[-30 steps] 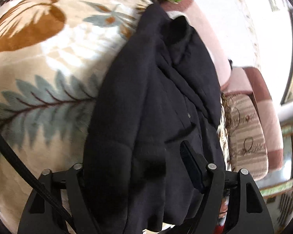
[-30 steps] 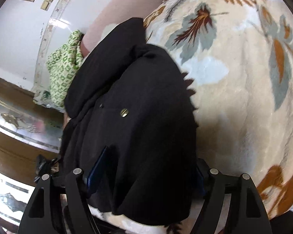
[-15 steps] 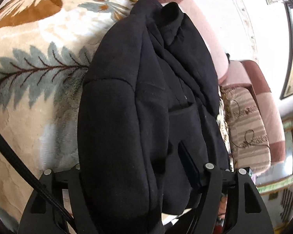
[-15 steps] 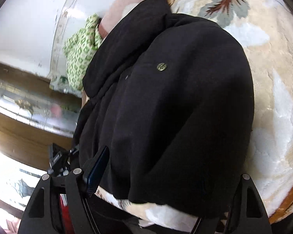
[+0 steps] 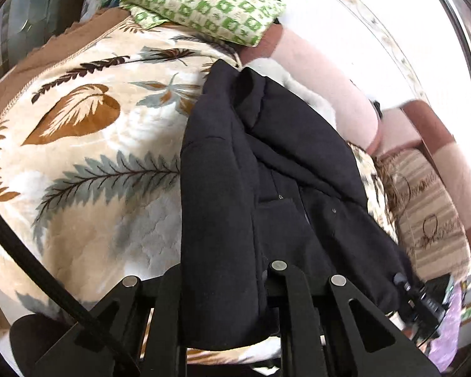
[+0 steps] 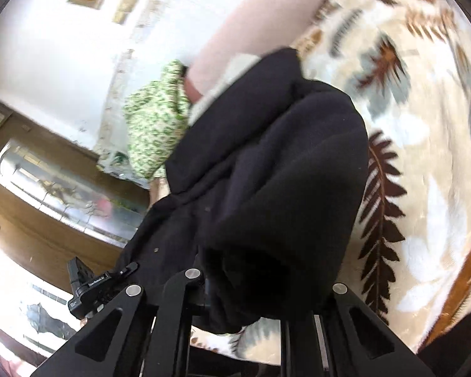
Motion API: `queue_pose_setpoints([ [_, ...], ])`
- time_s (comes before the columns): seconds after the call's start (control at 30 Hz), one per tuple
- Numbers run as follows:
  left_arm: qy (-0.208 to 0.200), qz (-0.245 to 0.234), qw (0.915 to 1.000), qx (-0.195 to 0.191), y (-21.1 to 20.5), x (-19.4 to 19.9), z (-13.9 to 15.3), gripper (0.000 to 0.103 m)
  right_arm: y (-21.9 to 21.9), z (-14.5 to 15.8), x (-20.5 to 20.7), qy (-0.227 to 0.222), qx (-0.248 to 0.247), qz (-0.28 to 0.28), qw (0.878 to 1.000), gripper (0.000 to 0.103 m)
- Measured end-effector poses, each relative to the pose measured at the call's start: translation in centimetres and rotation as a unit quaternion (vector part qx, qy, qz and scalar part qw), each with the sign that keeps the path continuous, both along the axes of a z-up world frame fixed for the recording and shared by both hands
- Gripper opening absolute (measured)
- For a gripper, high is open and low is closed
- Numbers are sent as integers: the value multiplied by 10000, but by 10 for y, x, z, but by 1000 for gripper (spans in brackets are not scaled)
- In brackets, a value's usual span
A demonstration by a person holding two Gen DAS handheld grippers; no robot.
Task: Fold large clothes
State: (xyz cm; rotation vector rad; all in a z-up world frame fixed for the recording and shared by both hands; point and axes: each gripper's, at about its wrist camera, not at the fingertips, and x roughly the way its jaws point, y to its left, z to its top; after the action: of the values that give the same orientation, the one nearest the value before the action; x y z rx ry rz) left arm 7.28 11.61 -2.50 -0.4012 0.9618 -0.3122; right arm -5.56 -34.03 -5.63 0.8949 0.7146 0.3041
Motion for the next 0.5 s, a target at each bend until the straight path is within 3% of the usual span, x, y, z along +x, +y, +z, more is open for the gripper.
queue_pose_setpoints([
  [0.17, 149, 71, 9975, 685, -7, -15, -34, 14, 11, -17, -11, 283, -470, 93, 9985, 15],
  [0.33, 209, 204, 9983, 513, 8, -22, -55, 14, 7, -39, -10, 574, -478, 17, 9972, 14],
  [0.5, 36, 218, 9989, 405, 7, -22, -37, 14, 10, -19, 1, 453, -742, 106, 9962, 14],
])
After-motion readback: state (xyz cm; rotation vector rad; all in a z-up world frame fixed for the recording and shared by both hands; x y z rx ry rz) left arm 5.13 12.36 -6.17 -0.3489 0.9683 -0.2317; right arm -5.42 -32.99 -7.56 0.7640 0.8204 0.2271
